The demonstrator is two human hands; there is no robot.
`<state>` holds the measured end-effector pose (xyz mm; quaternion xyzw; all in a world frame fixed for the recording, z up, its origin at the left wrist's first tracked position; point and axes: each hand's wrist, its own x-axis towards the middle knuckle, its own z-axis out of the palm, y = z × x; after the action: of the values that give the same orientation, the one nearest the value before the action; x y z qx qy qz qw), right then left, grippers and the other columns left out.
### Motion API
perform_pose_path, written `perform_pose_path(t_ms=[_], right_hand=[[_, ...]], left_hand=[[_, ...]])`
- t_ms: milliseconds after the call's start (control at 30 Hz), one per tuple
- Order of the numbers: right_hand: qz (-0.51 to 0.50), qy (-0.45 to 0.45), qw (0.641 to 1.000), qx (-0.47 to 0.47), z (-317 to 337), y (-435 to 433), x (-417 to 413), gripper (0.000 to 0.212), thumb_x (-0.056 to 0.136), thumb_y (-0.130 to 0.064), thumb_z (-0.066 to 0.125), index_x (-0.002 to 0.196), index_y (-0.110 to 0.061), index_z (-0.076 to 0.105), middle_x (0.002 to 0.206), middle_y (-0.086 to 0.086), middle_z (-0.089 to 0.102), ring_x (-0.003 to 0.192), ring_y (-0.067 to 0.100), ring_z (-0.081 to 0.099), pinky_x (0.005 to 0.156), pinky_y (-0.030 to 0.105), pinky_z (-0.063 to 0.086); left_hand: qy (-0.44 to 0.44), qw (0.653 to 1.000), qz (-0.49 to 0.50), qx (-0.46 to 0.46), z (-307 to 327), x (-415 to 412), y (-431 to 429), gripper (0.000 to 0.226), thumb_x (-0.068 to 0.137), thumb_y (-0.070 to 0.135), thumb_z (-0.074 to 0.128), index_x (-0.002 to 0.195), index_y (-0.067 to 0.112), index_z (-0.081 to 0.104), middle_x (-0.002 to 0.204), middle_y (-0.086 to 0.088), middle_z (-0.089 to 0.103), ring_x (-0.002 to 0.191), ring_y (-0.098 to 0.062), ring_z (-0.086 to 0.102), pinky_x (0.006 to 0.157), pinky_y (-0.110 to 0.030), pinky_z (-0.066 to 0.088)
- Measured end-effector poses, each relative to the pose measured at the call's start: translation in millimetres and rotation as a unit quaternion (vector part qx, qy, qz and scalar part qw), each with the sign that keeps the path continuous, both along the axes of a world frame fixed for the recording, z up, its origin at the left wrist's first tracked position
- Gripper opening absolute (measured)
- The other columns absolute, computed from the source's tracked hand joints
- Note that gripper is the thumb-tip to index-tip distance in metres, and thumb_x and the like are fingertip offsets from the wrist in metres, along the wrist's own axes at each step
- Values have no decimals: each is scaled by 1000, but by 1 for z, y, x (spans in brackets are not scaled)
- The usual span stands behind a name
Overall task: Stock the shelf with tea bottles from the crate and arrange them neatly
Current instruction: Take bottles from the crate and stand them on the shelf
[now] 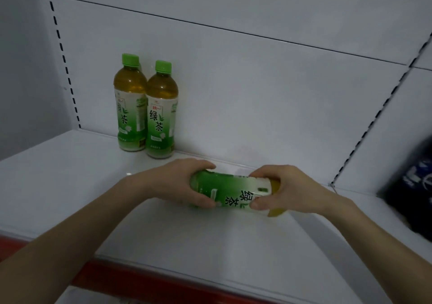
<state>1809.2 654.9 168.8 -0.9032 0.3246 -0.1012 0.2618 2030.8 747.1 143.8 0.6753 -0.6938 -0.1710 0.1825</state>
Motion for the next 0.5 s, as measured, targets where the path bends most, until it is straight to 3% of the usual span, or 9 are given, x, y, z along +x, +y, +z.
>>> perform_pose_path(t_ms=[67,167,233,300,333,400,467,500], right_hand=[[4,-29,1000,-11,10,1,1,38,62,-23,83,91,-37,61,89,-12,65,68,-3,60,60,13,50],[-11,-27,987,-158,33,1,4,52,66,-32,79,114,-24,62,104,-11,59,87,2,55,83,22,48],[-54,-137,957,-249,46,4,6,44,71,-34,74,112,-20,63,102,-12,58,92,1,51,87,19,42],[-102,-317,909,-252,50,10,7,17,76,-33,69,89,-23,66,85,-16,62,79,-6,56,75,9,44],[-125,-373,890,-229,49,13,10,13,77,-36,66,78,-23,64,78,-16,63,73,-6,58,68,8,46],[-154,-383,905,-105,42,15,19,27,70,-48,63,76,-21,63,74,-9,67,70,2,65,64,15,53],[-127,-334,928,106,35,20,36,52,61,-53,62,98,-17,62,87,-1,70,77,12,70,68,28,59],[-105,-325,921,188,32,21,46,58,61,-50,63,107,-15,58,94,1,70,81,15,71,69,30,59]], left_hand=[[46,997,-8,-55,-4,0,0,65,65,47,77,122,28,53,113,7,58,96,-3,54,78,-13,43],[209,969,20,-126,1,-2,3,45,61,31,84,99,32,59,92,5,64,83,-1,61,61,-15,52],[313,937,50,-147,5,-3,6,45,54,32,88,90,35,61,84,7,68,76,-1,64,60,-19,56],[399,897,72,-176,8,-4,8,43,52,31,88,87,32,62,77,15,71,70,2,65,62,-18,56],[436,877,74,-189,9,-5,9,38,55,27,86,86,30,63,76,18,71,68,3,65,61,-17,55],[482,848,72,-209,9,-7,12,37,56,24,82,88,28,64,76,17,71,69,1,66,60,-15,54],[500,833,72,-225,6,-12,14,45,53,26,87,91,28,63,78,16,71,71,0,66,61,-16,54],[497,833,75,-230,5,-13,15,46,52,27,87,92,29,62,80,15,71,72,1,66,62,-15,54]])
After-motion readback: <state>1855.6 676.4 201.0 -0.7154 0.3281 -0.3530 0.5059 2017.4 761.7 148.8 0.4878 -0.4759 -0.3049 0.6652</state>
